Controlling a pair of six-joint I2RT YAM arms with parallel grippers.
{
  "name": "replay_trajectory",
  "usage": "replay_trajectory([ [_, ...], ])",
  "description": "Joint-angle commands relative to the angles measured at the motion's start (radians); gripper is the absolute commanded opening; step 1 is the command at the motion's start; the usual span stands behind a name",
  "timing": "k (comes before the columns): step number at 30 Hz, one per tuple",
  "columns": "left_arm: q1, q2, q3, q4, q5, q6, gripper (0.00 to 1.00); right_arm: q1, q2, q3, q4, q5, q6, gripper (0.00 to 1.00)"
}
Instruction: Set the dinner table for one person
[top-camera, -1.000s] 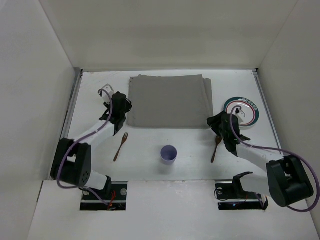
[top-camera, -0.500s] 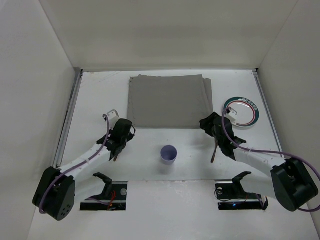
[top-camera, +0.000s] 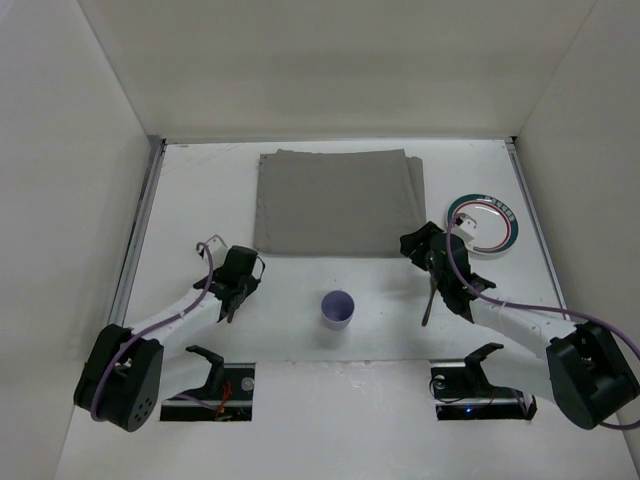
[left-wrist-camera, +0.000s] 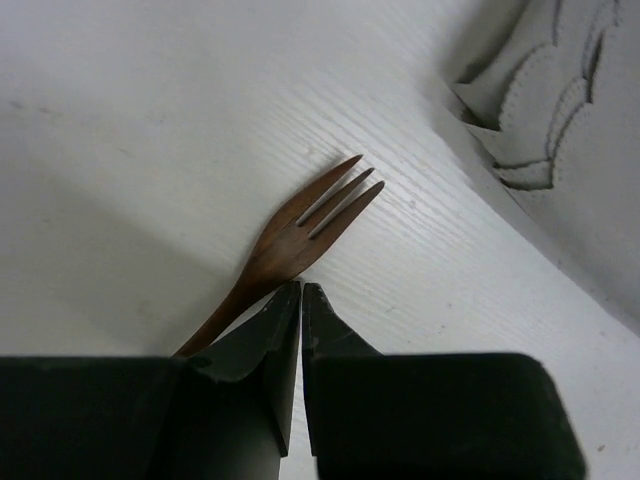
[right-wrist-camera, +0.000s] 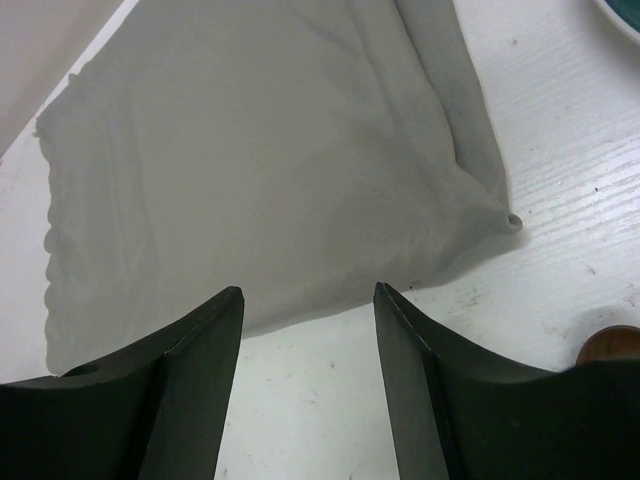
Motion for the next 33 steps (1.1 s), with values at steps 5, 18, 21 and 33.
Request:
replay_trajectory([
  [5,0.088,-0.084,-0.047,-0.157,-0.021,0.016,0.06,0.011,0.007,0.005,0.058,-0.003,-0.008,0.61],
  [18,-0.041,-0.026,0.123,0.031,-0.007,0.026,0.33,-0.026,0.177,0.066,0.038,-0.029,0.129,0.68],
  [21,-0.079,0.094,0.181,0.130,0.031,-0.031,0.40,-0.021,0.231,0.086,0.039,-0.036,0.169,0.68],
  [33,-0.052,0.387,0.252,0.341,0.071,-0.108,0.47,-0.027,0.346,0.103,0.082,-0.052,0.251,0.63],
])
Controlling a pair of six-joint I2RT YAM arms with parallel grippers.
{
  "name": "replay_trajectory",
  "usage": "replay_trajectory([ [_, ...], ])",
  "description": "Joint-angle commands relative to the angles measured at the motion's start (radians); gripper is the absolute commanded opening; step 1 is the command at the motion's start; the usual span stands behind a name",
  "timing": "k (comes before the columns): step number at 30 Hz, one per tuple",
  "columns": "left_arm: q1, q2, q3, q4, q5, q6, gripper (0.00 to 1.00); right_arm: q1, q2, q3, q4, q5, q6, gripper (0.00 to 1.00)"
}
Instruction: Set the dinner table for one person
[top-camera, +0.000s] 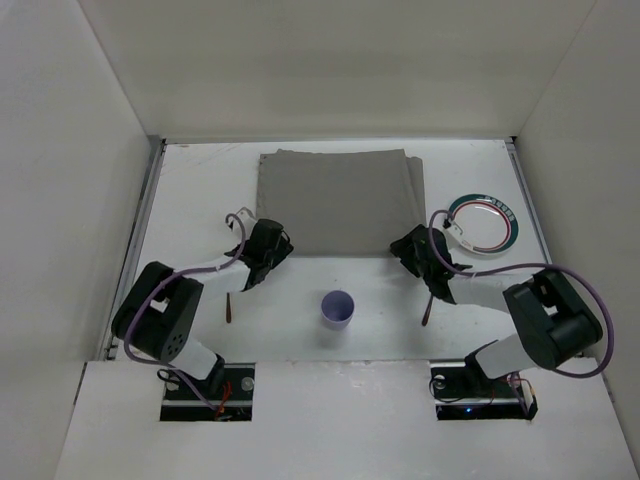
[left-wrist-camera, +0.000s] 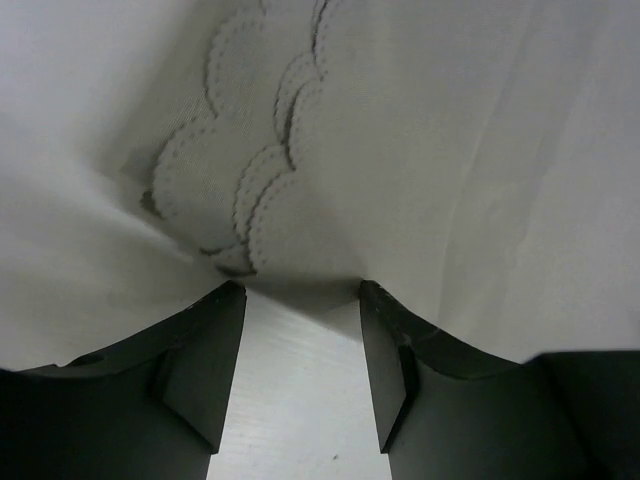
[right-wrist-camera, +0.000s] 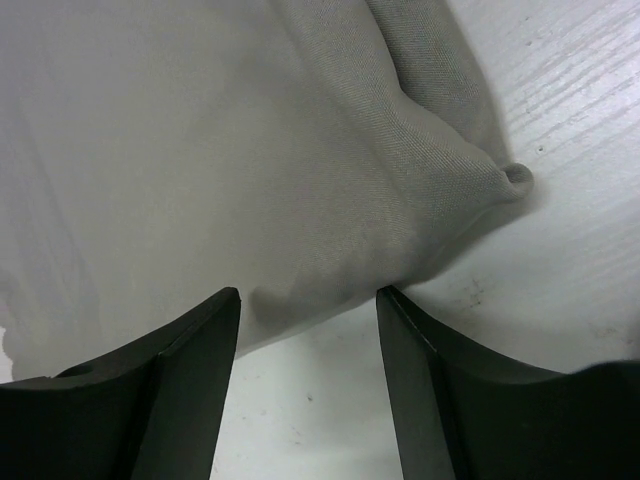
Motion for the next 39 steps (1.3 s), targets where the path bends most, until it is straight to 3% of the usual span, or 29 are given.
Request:
replay_trajectory([
  [1,0.022,0.049,0.038,0.075,0.018,-0.013,0.48,-0.008,0.025,0.032,0.049,-0.007,0.033,0.62],
  [5,0.041,0.089,0.033,0.110,0.028,-0.011,0.45,-0.023,0.042,0.034,0.065,-0.019,0.047,0.48],
  [12,0.059,0.150,0.016,0.175,0.034,-0.020,0.16,-0.036,0.080,0.055,0.077,-0.033,0.050,0.23],
  [16,0.070,0.121,-0.016,0.193,0.037,-0.009,0.07,-0.031,0.064,0.045,0.072,-0.031,0.038,0.15],
  [28,0.018,-0.155,-0.246,0.080,-0.011,-0.022,0.04,0.064,-0.113,-0.104,0.005,-0.030,0.015,0.14],
  [34,-0.050,-0.321,-0.291,-0.097,-0.077,-0.016,0.04,0.162,-0.252,-0.159,-0.137,0.021,0.056,0.14],
  [39,-0.085,-0.345,-0.297,-0.152,-0.101,-0.012,0.05,0.226,-0.363,-0.173,-0.242,0.064,0.103,0.15],
])
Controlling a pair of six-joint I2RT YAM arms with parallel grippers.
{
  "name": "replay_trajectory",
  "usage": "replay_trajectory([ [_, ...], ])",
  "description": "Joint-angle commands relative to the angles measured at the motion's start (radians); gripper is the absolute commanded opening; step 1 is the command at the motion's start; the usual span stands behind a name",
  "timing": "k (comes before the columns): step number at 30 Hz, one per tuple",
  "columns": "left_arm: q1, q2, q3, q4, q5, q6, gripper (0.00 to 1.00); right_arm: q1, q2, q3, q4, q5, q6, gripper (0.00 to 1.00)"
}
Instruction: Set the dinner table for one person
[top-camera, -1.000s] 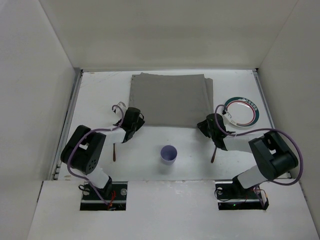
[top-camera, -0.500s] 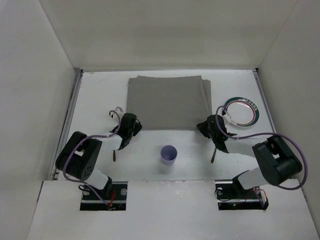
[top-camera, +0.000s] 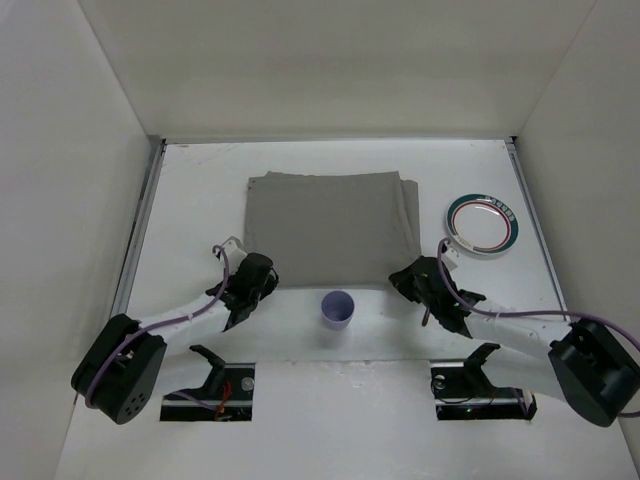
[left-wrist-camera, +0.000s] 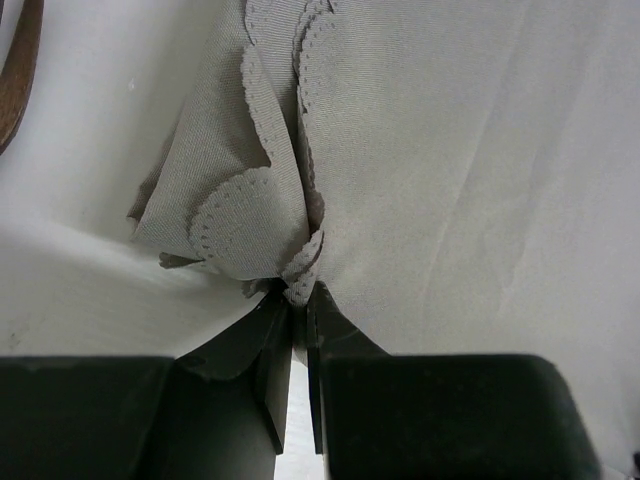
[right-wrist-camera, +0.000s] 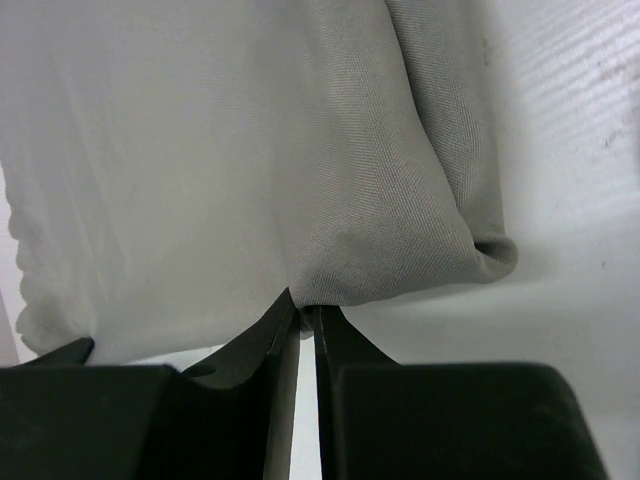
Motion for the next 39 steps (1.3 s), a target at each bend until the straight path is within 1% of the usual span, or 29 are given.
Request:
replay_trajectory([
  [1,-0.012,-0.010,-0.019,-0.099,-0.038,0.012,0.05,0.039,-0.055,-0.002,-0.108,0.070,0.044,0.15],
  [5,-0.006,-0.007,-0.027,-0.093,-0.037,0.013,0.06,0.067,-0.084,0.002,-0.171,0.088,0.057,0.16],
  [7,-0.013,-0.023,-0.024,-0.099,-0.043,0.016,0.09,0.078,-0.104,-0.002,-0.200,0.091,0.080,0.19],
  [8,-0.018,-0.036,-0.027,-0.099,-0.044,0.018,0.12,0.081,-0.110,-0.002,-0.209,0.100,0.081,0.24],
  [11,-0.025,-0.076,-0.024,-0.113,-0.057,0.030,0.26,0.084,-0.141,0.002,-0.228,0.133,0.061,0.51],
  [12,-0.031,-0.094,-0.016,-0.127,-0.064,0.038,0.30,0.084,-0.153,0.011,-0.240,0.140,0.045,0.56],
  [14,-0.051,-0.134,0.001,-0.154,-0.095,0.053,0.35,0.082,-0.176,0.039,-0.263,0.157,-0.001,0.62],
  [17,-0.084,-0.197,0.036,-0.185,-0.132,0.079,0.41,0.082,-0.199,0.102,-0.321,0.166,-0.107,0.66],
  [19,-0.107,-0.243,0.054,-0.196,-0.159,0.105,0.43,0.081,-0.216,0.139,-0.367,0.177,-0.149,0.65],
  [20,-0.117,-0.263,0.059,-0.196,-0.176,0.116,0.44,0.076,-0.225,0.149,-0.389,0.191,-0.161,0.61],
  [21,-0.127,-0.281,0.064,-0.197,-0.196,0.127,0.44,0.064,-0.237,0.156,-0.416,0.208,-0.163,0.54],
  [25,-0.157,-0.343,0.061,-0.168,-0.241,0.171,0.45,-0.019,-0.291,0.160,-0.515,0.238,-0.146,0.24],
  [26,-0.160,-0.341,0.059,-0.142,-0.236,0.186,0.44,-0.042,-0.308,0.156,-0.535,0.243,-0.144,0.18],
  [28,-0.162,-0.306,0.059,-0.061,-0.216,0.232,0.40,-0.086,-0.331,0.145,-0.568,0.248,-0.138,0.14],
  [30,-0.160,-0.245,0.059,0.045,-0.192,0.291,0.34,-0.122,-0.334,0.137,-0.572,0.237,-0.150,0.13],
  [32,-0.153,-0.183,0.076,0.128,-0.153,0.330,0.27,-0.126,-0.331,0.152,-0.575,0.225,-0.178,0.13],
  [35,-0.153,-0.117,0.119,0.203,-0.098,0.372,0.15,-0.110,-0.310,0.197,-0.611,0.275,-0.183,0.14],
  [36,-0.157,-0.108,0.123,0.224,-0.095,0.380,0.12,-0.111,-0.303,0.206,-0.622,0.298,-0.183,0.17],
  [38,-0.167,-0.096,0.119,0.284,-0.097,0.407,0.08,-0.145,-0.306,0.203,-0.608,0.335,-0.160,0.31],
  [39,-0.167,-0.097,0.108,0.312,-0.095,0.426,0.07,-0.186,-0.311,0.193,-0.578,0.334,-0.152,0.39],
])
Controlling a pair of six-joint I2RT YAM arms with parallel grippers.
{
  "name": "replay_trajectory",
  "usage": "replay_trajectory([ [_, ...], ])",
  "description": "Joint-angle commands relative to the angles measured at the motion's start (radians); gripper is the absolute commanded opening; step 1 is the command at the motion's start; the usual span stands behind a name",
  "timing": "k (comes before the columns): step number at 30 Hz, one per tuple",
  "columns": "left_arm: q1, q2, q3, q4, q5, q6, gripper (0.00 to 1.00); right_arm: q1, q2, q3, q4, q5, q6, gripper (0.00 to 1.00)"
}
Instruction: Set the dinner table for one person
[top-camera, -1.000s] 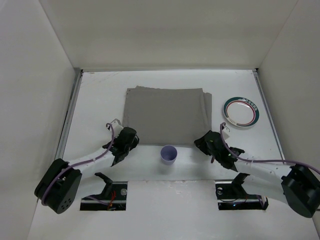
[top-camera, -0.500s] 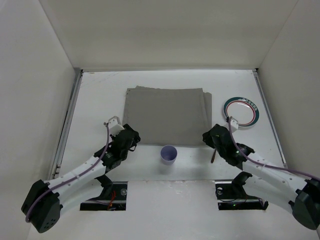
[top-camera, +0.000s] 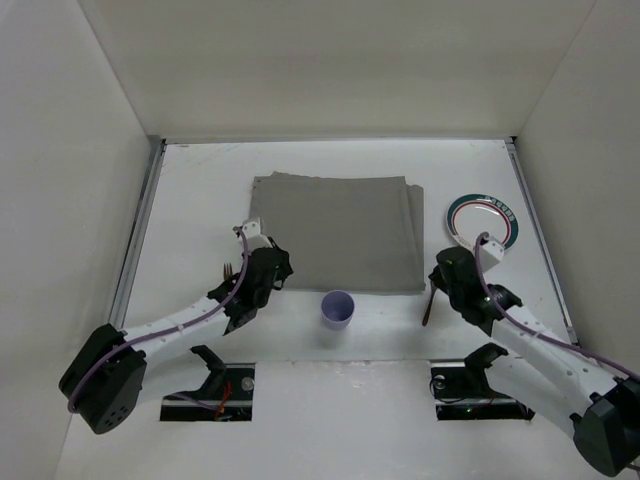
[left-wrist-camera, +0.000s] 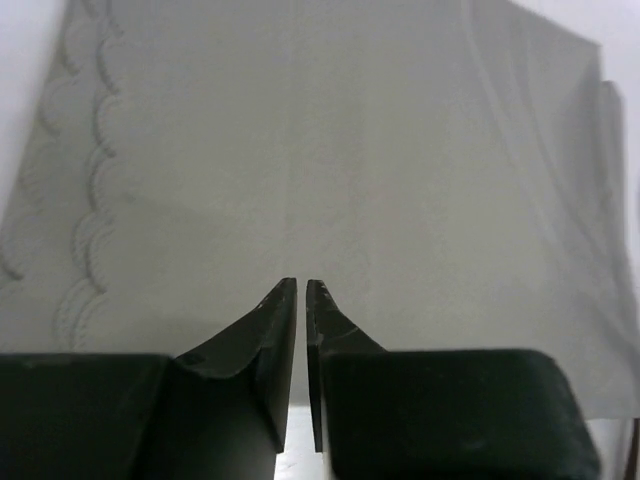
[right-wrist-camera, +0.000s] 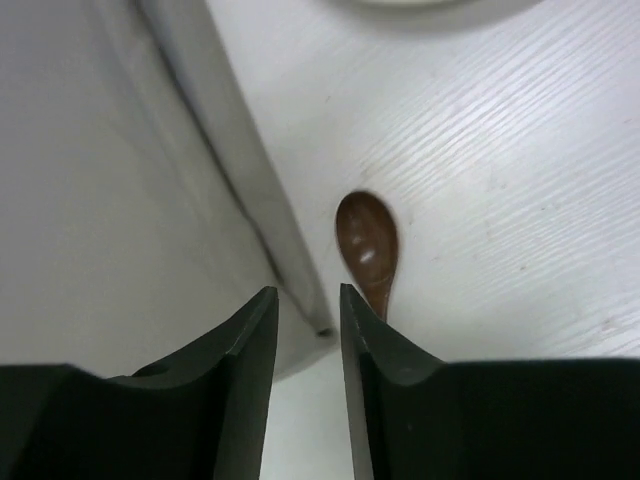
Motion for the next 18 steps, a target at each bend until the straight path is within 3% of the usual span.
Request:
replay_trajectory([
  [1,-0.006,-0.019,0.018,0.185,0.016,0.097,0.06,-0.097,-0.009,0.032,0.044,0.046,0.005,0.43],
  [7,-0.007,-0.069,-0.096,0.316,0.027,0.120,0.10,-0.402,0.086,0.009,0.305,-0.156,0.011,0.59],
  [18,0.029,0.004,-0.099,0.330,0.108,0.037,0.16,-0.691,0.245,-0.020,0.463,-0.209,0.105,0.62],
])
